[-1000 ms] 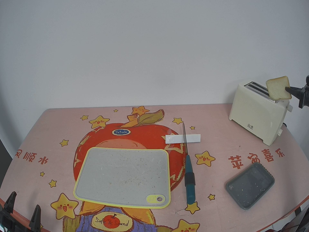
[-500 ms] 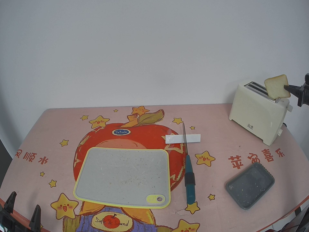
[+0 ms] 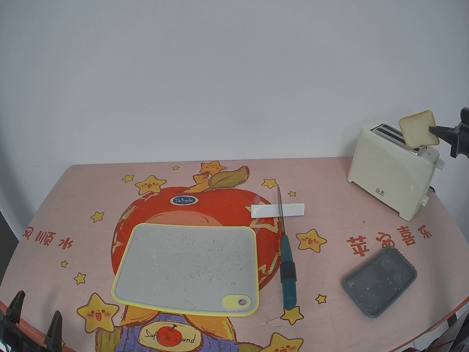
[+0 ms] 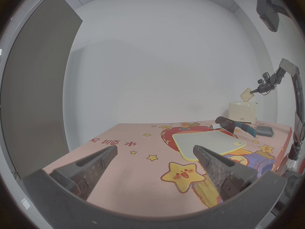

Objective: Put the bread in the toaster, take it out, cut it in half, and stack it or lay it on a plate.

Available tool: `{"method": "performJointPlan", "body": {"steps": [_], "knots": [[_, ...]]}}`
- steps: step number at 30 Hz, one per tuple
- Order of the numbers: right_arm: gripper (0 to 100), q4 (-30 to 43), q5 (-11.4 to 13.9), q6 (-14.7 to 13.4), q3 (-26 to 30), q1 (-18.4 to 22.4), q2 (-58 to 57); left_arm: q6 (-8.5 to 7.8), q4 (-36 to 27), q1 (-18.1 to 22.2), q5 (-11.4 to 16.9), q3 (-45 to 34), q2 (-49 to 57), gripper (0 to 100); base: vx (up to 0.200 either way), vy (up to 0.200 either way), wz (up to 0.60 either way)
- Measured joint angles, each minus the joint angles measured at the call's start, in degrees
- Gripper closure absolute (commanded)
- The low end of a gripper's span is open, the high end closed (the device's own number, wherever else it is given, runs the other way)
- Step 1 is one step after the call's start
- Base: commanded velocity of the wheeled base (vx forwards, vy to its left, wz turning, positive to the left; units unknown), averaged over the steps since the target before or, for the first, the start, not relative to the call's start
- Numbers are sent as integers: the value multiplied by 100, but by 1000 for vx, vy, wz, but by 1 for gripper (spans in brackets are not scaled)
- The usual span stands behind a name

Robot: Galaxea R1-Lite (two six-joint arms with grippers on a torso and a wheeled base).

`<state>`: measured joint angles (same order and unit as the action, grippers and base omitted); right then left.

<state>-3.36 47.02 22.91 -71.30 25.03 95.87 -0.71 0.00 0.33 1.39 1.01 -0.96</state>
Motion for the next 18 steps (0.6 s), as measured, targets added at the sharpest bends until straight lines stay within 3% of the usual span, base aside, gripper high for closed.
{"method": "performJointPlan", "body": {"steps": [7, 18], "knots": [[100, 118, 5, 260, -127, 7, 107, 0, 0, 0, 2, 0, 0, 0, 0, 0, 0], [100, 129, 0, 315, -113, -12, 171, 0, 0, 0, 2, 0, 0, 0, 0, 0, 0]]}}
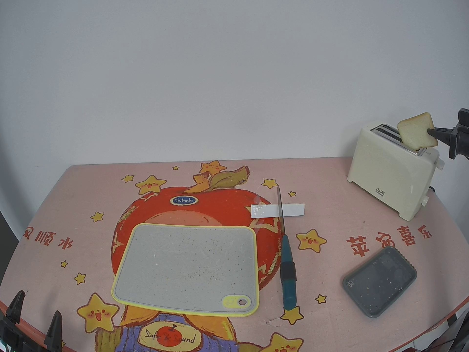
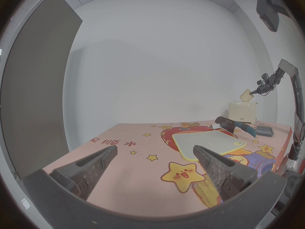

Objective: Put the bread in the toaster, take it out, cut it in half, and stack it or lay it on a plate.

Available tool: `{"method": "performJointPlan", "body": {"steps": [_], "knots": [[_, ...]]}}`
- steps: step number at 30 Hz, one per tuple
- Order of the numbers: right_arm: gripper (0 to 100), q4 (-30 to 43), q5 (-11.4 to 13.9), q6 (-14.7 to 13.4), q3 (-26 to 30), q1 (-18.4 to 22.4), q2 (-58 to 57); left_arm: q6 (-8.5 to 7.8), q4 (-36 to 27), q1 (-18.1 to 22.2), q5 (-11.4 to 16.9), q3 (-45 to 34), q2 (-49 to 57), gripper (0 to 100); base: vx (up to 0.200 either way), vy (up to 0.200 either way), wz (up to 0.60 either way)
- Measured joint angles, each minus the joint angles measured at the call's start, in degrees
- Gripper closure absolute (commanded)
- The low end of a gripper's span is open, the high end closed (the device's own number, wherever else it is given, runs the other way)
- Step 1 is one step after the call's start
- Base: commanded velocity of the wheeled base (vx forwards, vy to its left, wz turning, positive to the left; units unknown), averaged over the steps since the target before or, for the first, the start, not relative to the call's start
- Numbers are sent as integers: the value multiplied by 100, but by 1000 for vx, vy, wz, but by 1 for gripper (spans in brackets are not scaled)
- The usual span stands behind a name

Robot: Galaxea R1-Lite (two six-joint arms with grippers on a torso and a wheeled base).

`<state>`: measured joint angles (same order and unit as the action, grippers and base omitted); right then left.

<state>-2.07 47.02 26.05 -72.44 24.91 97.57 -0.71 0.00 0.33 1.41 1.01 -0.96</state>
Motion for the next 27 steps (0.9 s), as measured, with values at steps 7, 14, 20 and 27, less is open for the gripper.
{"method": "performJointPlan", "body": {"steps": [7, 14, 20, 27], "knots": [[100, -9, -2, 71, 11, -10, 33, 0, 0, 0, 0, 0, 0, 0, 0, 0, 0], [0, -4, -2, 85, 15, -11, 44, 2, 0, 0, 0, 0, 0, 0, 0, 0, 0], [0, -33, 5, 74, 35, -52, 44, 2, 0, 0, 0, 0, 0, 0, 0, 0, 0], [0, -61, -6, 66, 35, -63, 44, 2, 0, 0, -2, 0, 0, 0, 0, 0, 0]]}}
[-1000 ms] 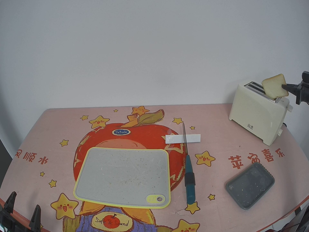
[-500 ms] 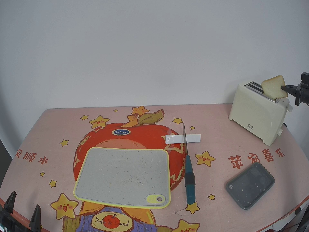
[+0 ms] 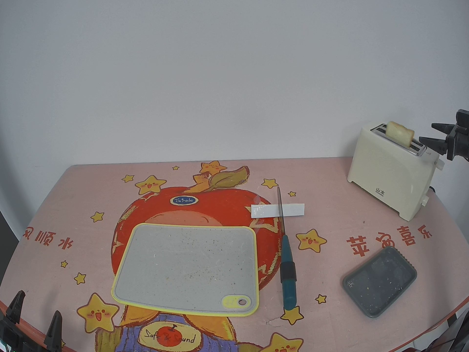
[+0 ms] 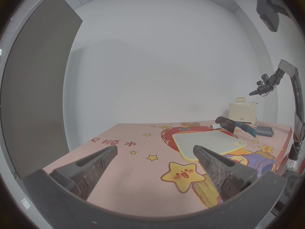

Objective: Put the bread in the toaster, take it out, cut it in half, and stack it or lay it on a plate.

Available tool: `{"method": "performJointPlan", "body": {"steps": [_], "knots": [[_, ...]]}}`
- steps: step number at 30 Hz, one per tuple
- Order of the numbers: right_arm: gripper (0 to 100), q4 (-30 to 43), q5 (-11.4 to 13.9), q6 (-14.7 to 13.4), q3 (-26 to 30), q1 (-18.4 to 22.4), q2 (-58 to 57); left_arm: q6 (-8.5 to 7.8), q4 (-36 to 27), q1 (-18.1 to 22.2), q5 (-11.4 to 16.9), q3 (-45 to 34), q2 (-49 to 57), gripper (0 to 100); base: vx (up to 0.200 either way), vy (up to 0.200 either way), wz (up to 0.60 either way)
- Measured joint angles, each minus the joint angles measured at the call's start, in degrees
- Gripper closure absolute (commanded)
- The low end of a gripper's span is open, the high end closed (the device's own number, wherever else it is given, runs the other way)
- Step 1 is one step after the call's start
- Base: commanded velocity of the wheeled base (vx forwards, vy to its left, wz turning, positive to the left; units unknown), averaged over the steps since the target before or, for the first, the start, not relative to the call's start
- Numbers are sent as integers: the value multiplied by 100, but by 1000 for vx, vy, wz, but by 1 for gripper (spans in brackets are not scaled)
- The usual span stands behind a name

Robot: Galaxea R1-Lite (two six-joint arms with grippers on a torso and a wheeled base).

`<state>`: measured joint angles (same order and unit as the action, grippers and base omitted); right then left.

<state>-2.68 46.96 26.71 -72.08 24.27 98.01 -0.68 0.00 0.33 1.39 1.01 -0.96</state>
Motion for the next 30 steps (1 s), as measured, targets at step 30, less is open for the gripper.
{"method": "performJointPlan", "body": {"steps": [30], "knots": [[0, 30, -323, -462, 657, 15, -411, -2, 0, 0, 2, 0, 0, 0, 0, 0, 0]]}}
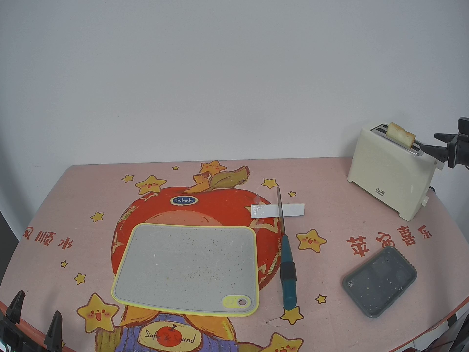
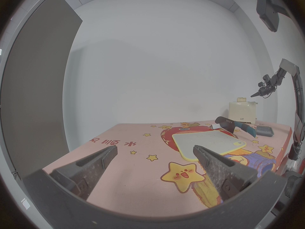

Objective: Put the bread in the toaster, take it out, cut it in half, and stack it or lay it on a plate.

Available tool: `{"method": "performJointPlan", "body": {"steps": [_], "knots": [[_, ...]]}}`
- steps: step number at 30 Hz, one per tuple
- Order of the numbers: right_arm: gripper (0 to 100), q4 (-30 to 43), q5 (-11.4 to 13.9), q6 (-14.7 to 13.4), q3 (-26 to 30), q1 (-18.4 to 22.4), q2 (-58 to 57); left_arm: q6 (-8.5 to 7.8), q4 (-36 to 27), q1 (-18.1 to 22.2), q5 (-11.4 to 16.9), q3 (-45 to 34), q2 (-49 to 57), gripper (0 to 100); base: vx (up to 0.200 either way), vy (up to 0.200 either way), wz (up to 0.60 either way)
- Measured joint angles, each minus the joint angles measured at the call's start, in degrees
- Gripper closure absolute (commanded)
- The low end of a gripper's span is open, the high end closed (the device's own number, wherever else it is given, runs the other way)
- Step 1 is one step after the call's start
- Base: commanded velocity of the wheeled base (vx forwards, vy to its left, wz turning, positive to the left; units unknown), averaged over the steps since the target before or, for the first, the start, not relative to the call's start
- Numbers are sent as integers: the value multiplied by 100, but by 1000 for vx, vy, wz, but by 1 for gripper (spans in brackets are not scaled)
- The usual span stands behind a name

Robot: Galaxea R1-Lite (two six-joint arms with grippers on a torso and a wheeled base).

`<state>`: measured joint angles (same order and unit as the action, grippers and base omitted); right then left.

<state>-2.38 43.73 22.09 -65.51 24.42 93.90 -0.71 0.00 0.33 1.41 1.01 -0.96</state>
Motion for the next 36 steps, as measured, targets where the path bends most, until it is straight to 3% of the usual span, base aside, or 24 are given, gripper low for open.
{"method": "performJointPlan", "body": {"steps": [6, 10, 20, 26, 34, 35, 36], "knots": [[0, 22, 20, -540, 529, -11, -472, 0, 0, 0, 0, 0, 0, 0, 0, 0, 0], [0, 38, 33, -745, 923, -9, -802, 0, 0, 0, 0, 0, 0, 0, 0, 0, 0], [0, 24, 61, -802, 1751, 96, -1434, 2, 0, 0, 0, 0, 0, 0, 0, 0, 0], [0, -63, 30, -806, 1937, 215, -1569, 2, 0, 0, 0, 0, 0, 0, 0, 0, 0], [0, -161, 50, -806, 1924, 800, -1579, 2, 0, 0, 0, 0, 0, 0, 0, 0, 0], [100, -227, 52, -808, 1908, 859, -1563, 0, 0, 0, 0, 0, 0, 0, 0, 0, 0], [100, -352, 52, -816, 1897, 940, -1527, 0, 0, 0, 0, 0, 0, 0, 0, 0, 0]]}}
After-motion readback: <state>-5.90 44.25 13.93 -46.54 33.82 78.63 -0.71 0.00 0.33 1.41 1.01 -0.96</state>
